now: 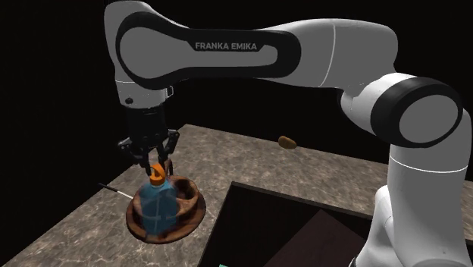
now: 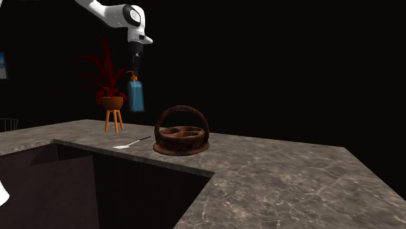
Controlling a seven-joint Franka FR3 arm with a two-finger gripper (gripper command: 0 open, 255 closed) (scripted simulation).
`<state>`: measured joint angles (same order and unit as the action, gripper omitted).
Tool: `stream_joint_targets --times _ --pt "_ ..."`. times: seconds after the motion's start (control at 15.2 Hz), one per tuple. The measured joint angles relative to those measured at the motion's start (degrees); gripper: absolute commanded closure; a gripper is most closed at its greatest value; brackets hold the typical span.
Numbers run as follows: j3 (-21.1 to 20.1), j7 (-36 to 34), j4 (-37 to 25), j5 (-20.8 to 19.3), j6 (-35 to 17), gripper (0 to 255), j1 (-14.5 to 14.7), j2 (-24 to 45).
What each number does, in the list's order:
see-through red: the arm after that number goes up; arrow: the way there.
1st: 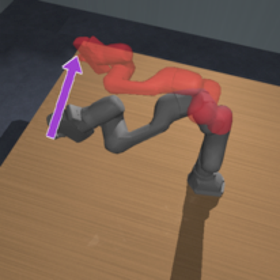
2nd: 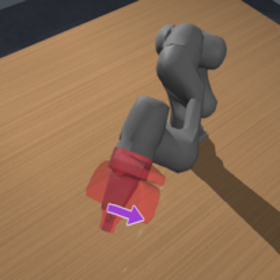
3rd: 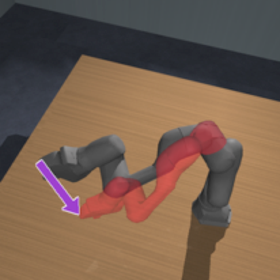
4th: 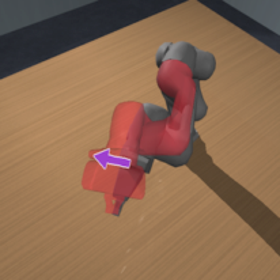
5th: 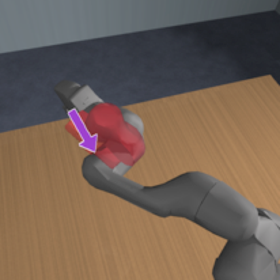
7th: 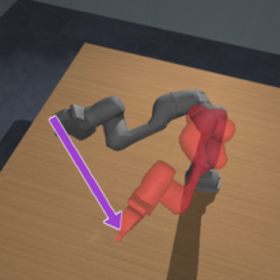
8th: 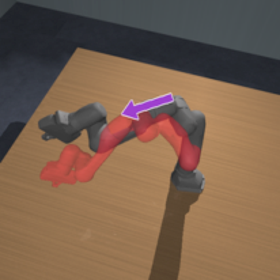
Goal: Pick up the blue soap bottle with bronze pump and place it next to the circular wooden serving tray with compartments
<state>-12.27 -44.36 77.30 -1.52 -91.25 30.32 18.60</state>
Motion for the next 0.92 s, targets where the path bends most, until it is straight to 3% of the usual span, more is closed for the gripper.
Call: stream_joint_targets --times 0.92 --pt "0.1 0.1 11.12 0.04 -10.74 255 -0.29 -0.37"
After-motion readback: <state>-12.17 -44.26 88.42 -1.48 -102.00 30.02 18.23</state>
